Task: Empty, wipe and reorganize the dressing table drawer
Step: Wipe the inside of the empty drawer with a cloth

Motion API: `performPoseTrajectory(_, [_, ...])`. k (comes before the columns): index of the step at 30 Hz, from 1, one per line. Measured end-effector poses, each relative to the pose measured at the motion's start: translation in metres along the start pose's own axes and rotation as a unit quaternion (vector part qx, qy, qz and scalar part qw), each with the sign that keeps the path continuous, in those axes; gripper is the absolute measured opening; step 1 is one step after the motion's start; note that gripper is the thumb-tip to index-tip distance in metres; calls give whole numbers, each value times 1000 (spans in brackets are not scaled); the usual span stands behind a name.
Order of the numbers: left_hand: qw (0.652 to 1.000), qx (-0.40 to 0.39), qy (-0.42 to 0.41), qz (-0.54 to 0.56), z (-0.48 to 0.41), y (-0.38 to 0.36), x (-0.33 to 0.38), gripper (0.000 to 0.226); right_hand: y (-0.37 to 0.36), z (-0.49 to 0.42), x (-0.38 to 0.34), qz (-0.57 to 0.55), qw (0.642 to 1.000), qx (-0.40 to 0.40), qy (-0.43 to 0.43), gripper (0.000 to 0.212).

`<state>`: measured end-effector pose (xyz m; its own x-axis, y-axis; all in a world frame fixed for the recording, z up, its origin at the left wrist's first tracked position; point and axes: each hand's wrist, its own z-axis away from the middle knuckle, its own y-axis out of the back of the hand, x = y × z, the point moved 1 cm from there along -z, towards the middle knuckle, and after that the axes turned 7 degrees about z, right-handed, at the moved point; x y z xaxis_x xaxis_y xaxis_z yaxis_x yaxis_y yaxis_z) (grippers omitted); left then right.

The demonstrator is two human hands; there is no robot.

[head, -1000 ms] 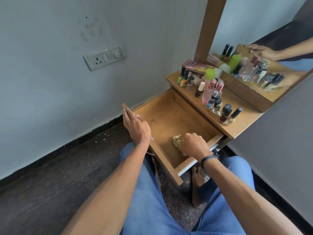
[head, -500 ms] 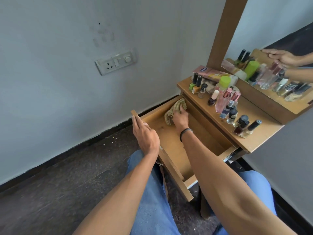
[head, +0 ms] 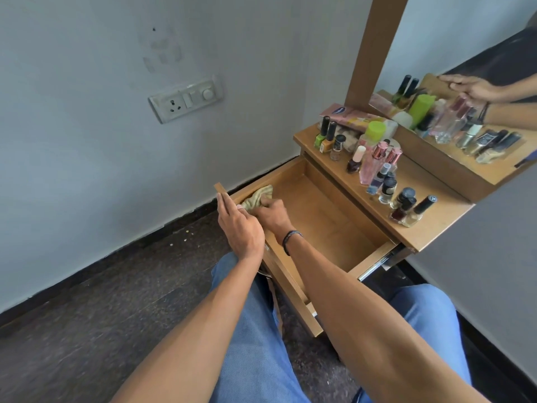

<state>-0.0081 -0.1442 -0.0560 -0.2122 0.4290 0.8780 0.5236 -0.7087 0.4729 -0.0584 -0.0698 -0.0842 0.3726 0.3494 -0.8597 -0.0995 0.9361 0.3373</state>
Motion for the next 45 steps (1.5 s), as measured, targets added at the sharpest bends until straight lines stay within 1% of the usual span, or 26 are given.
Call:
performPoseTrajectory(1, [1000,0,0,-1,0,0,0,50,5,1,3,7,1000,-16,10,36])
performPoseTrajectory(3, [1000,0,0,-3,0,1,1,50,18,4,4,42,997,-57,20,31])
performPoseTrajectory(6, [1000,-3,-1,-5,1,2,3,50,38,2,3,146,983,-105,40,25])
performPoseTrajectory(10, [1000,-2,-1,-8,-1,2,2,51,56,13,1,255,950,-175,51,38])
performPoseTrajectory(15, [1000,-4,-5,-11,0,2,2,51,76,45,9,292,928,-225,49,43])
performPoseTrajectory(18, [1000,-1,-8,-9,0,1,1,51,88,66,23,291,922,-255,27,38])
performPoseTrajectory(20, [1000,0,-11,-10,0,1,1,51,99,78,31,327,906,-268,28,34])
performPoseTrajectory(21, [1000,0,-12,-10,0,0,1,51,104,83,32,363,894,-258,45,36])
performPoseTrajectory(23, [1000,1,-11,-10,-1,0,2,51,115,86,27,452,866,-193,93,44])
performPoseTrajectory(25, [1000,3,-9,-9,-2,-1,2,51,123,80,17,538,826,-85,144,44])
performPoseTrajectory(27, [1000,6,-8,-9,-3,-1,2,51,127,66,7,606,768,16,206,32])
performPoseTrajectory(28, [1000,6,-8,-7,-3,-1,2,51,127,58,2,624,737,62,252,26])
performPoseTrajectory(30, [1000,4,-9,-6,-2,-1,1,50,126,39,-5,644,661,156,352,26])
performPoseTrajectory(31, [1000,3,-8,-5,-3,-2,2,50,124,28,-9,649,629,190,383,29])
performPoseTrajectory(32, [1000,4,-7,-4,-3,-2,2,50,122,17,-11,658,605,207,398,34])
performPoseTrajectory(33, [1000,4,-6,-3,-3,-2,2,50,118,5,-12,674,579,209,408,37])
performPoseTrajectory(34, [1000,4,-5,-3,-3,-2,2,50,114,-5,-13,702,552,194,406,36])
performPoseTrajectory(36, [1000,4,-5,-4,-3,-1,1,51,109,-20,-9,770,508,143,359,34])
performPoseTrajectory(37, [1000,3,-6,-4,-3,-1,1,51,110,-24,-4,797,491,121,330,36])
performPoseTrajectory(39, [1000,4,-4,-5,-3,-1,1,51,113,-27,13,831,475,73,280,44])
performPoseTrajectory(40, [1000,5,-4,-6,-4,-1,1,51,116,-27,22,838,468,68,271,48])
performPoseTrajectory(43, [1000,5,-13,-7,-4,-2,-1,52,123,-22,37,847,460,91,250,62])
performPoseTrajectory(44, [1000,6,-12,-6,-4,-2,-1,52,123,-18,36,848,453,104,253,64])
performPoseTrajectory(45, [1000,6,-11,-4,-4,-3,-2,52,123,-13,35,856,439,107,252,61])
